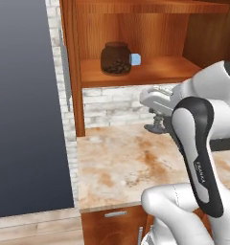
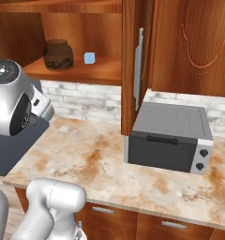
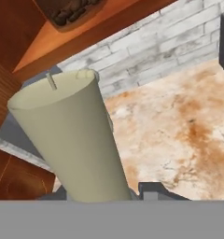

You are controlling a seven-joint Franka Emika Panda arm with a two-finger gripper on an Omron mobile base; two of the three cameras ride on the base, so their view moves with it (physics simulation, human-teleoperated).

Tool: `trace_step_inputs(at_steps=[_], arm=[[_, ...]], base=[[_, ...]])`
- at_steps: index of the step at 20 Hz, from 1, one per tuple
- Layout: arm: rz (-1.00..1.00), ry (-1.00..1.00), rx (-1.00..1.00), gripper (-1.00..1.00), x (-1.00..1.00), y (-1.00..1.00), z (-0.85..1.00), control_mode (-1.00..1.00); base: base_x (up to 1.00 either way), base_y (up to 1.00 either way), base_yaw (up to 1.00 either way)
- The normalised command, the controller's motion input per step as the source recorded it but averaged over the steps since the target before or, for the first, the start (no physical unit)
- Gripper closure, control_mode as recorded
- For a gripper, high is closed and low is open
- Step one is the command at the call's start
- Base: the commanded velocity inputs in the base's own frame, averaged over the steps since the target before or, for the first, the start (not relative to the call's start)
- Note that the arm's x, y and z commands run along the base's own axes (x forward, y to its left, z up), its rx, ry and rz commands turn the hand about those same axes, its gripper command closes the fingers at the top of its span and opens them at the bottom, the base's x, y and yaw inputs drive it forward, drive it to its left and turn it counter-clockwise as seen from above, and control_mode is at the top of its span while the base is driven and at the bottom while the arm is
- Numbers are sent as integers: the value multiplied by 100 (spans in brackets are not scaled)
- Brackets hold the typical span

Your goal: Pick the jar and candle from the dining table and place them in the open cabinet. Close the cabinet after placing the objects.

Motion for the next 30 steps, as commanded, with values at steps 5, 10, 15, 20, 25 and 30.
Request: trace_step_inputs(at_steps=[5,10,15,20,25,30], arm=[[-6,5,0,100,4,-15,24,-100],[-6,4,-1,100,16,-20,14,-100],[-2,0,-4,100,16,-24,7,-100],[1,-3,0,100,2,-25,3,-100],[0,-2,-1,100,11,-24,4,-100],[1,-10,-11,100,11,-17,1,-100]], base=[[0,0,0],[0,0,0],[0,0,0],[0,0,0],[0,0,0],[0,0,0]])
